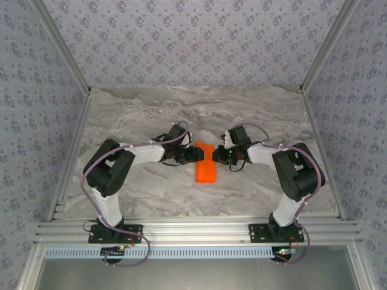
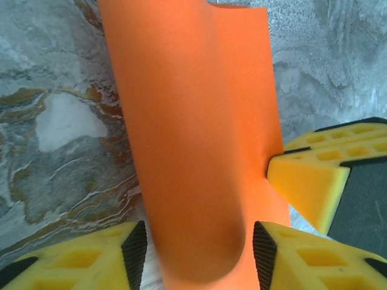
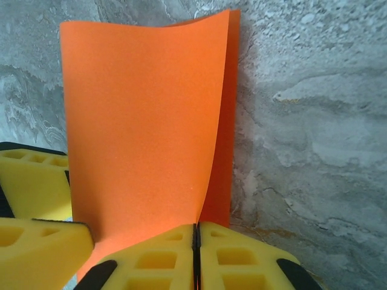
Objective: Fold a paper plane with a square sheet of paper (fold left side to right side)
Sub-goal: First fold in half a square sheet of paper at the center of the table.
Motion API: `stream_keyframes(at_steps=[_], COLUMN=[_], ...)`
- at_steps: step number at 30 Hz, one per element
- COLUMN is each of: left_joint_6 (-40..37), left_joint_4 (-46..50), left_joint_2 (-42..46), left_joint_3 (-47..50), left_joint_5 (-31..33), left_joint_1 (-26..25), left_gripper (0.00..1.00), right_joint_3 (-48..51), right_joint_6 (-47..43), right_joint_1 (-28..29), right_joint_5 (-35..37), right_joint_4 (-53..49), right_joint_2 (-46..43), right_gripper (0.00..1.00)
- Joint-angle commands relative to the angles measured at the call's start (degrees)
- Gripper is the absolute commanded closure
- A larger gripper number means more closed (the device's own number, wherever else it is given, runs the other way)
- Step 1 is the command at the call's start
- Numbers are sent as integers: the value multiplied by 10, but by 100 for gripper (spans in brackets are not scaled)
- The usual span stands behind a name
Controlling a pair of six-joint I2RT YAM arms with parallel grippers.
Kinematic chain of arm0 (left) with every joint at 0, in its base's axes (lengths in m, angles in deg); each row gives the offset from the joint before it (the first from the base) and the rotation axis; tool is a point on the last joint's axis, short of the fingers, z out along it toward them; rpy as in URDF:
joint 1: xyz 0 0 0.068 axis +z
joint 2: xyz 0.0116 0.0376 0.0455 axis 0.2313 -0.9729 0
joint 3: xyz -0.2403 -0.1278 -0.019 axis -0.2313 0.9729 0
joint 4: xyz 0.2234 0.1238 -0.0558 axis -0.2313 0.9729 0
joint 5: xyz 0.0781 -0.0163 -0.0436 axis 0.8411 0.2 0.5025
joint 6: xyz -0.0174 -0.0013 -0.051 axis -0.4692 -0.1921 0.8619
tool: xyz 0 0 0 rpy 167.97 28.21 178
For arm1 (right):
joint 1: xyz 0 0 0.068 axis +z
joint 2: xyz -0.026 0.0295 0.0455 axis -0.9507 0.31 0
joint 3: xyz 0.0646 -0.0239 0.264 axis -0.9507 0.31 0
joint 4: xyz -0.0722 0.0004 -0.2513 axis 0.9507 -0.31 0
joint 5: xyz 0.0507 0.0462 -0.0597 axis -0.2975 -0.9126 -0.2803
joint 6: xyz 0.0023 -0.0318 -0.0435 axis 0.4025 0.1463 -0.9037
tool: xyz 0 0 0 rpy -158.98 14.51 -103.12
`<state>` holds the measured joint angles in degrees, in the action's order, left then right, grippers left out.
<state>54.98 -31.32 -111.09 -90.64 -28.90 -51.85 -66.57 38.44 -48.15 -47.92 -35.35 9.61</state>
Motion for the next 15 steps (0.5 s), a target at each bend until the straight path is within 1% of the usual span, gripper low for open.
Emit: stream_keyframes(at_steps=[1, 2, 3, 4, 6, 8, 10, 15], left_joint_6=[-11, -14, -14, -14, -14, -15, -16, -17], left_joint_4=[47, 57, 63, 64, 67, 70, 73, 78], left_joint_2=[-12, -14, -17, -18, -20, -21, -24, -33], left_joint_3=[-29, -33, -35, -34, -33, -32, -33, -35], left_joint_5=[28, 32, 36, 37, 41, 45, 47, 46], left_joint_1=[-10, -11, -12, -12, -12, -12, -12, -12], left_gripper=[56, 59, 60, 60, 60, 60, 60, 58], right_joint_3=[-11, -9, -6, -3, 3, 9, 15, 32], right_joint_6=[-11, -12, -15, -18, -34, -50, -61, -79], right_joint_1=[1, -1, -3, -5, -10, -16, -21, -35], right_joint_5=[1, 3, 11, 19, 51, 77, 98, 122], right_joint_4=[-11, -12, -15, -20, -43, -67, -85, -112], right_joint_2=[0, -7, -19, -27, -60, -88, -118, -171], right_gripper=[85, 82, 75, 72, 62, 57, 54, 51])
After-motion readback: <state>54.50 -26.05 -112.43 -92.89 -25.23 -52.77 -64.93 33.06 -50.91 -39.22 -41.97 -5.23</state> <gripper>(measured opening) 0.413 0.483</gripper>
